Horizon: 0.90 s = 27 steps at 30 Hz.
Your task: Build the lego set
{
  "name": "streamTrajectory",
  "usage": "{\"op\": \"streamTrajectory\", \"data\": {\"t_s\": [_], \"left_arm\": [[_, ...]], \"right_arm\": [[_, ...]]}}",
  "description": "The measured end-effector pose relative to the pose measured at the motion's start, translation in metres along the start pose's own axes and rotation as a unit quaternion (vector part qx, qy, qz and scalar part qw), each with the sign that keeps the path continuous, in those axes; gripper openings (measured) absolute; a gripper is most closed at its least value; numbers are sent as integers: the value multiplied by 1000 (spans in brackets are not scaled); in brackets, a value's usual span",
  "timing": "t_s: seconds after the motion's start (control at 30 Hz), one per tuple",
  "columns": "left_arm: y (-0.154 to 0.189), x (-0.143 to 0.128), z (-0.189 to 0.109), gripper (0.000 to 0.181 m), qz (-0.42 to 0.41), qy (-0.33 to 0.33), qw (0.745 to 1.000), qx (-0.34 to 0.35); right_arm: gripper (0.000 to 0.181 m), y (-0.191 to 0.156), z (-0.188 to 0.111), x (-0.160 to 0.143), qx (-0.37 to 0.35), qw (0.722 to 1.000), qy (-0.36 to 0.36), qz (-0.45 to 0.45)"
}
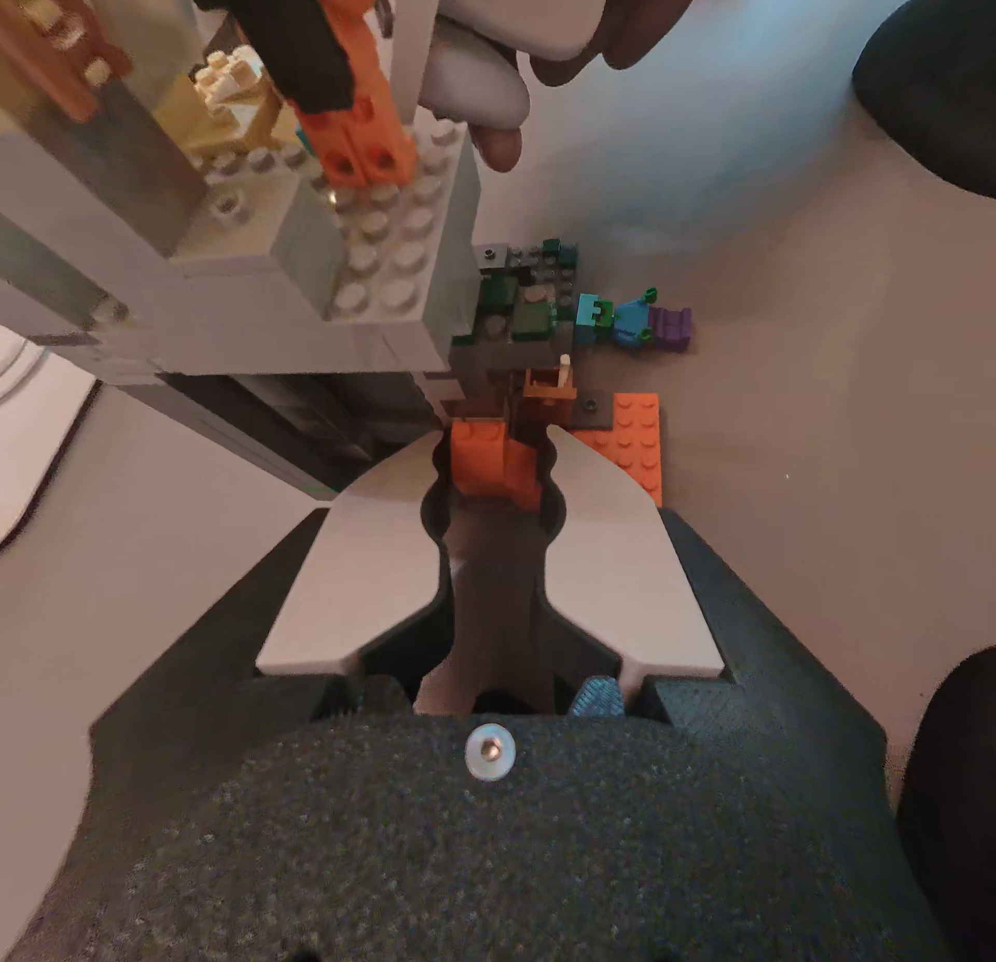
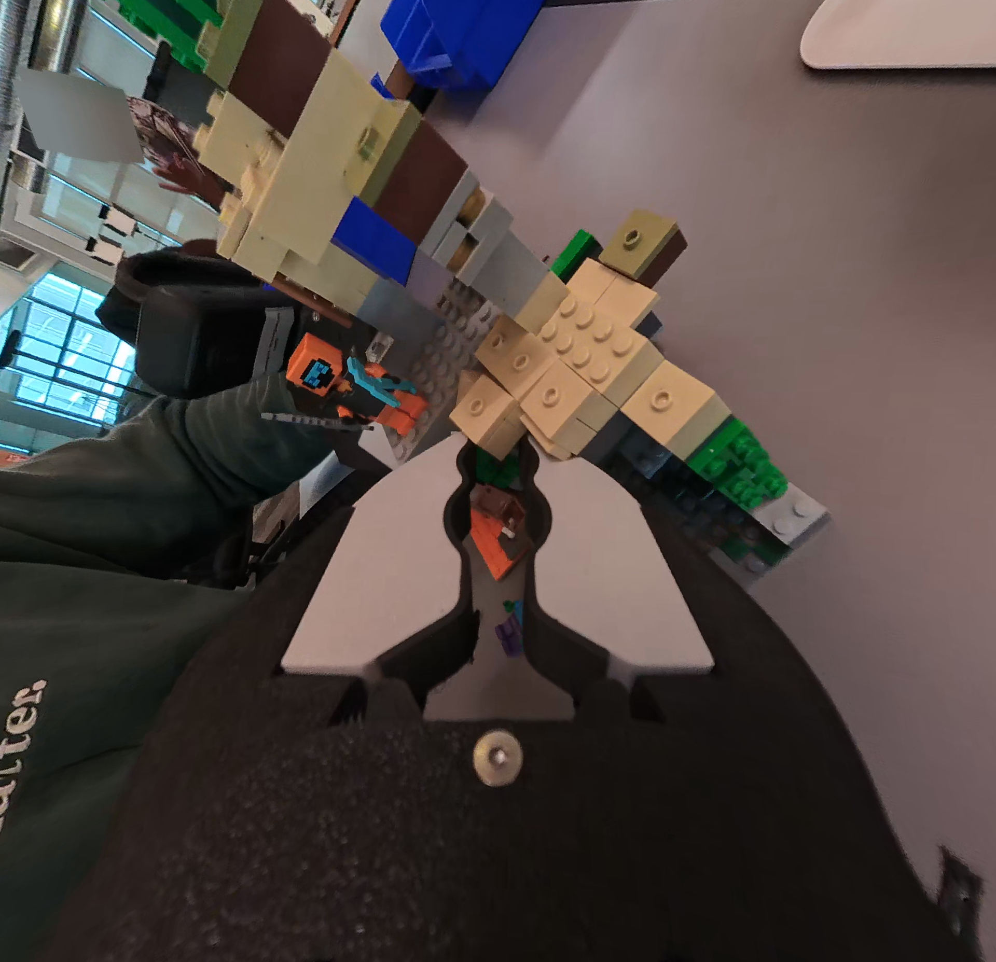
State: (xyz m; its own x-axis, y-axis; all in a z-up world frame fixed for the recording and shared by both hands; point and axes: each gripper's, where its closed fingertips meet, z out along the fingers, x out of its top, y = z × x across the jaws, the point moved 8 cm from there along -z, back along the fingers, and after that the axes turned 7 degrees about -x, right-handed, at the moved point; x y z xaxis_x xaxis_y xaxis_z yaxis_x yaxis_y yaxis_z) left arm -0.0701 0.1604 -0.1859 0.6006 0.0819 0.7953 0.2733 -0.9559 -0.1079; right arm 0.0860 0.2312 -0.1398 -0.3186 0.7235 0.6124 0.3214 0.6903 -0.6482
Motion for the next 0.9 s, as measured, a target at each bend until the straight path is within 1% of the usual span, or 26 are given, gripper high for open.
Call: {"op": "streamTrajectory", "data": {"t_s": [0.2,0.33,0.43,0.67,0.8,0.9], "left_arm": [[5,-1,6,31,15,-15,999,37],[5,0,7,32,13,-20,998,49],[6,0,6,33,12,-20,998,59],[5,7,-8,33,-25,23,997,72],[7,8,-7,31,-39,33,996,77],[6,9,-4,25,-42,35,995,84]], "right_arm": [[14,-2,4,0,-10,999,20,33],[15,-2,4,-1,-18,998,25,47],[15,-3,4,-2,-28,998,26,42],[16,-5,5,-2,-51,998,26,12],[15,-5,6,-4,-72,997,23,-11],[15,-5,6,-5,-86,996,20,-26]]}}
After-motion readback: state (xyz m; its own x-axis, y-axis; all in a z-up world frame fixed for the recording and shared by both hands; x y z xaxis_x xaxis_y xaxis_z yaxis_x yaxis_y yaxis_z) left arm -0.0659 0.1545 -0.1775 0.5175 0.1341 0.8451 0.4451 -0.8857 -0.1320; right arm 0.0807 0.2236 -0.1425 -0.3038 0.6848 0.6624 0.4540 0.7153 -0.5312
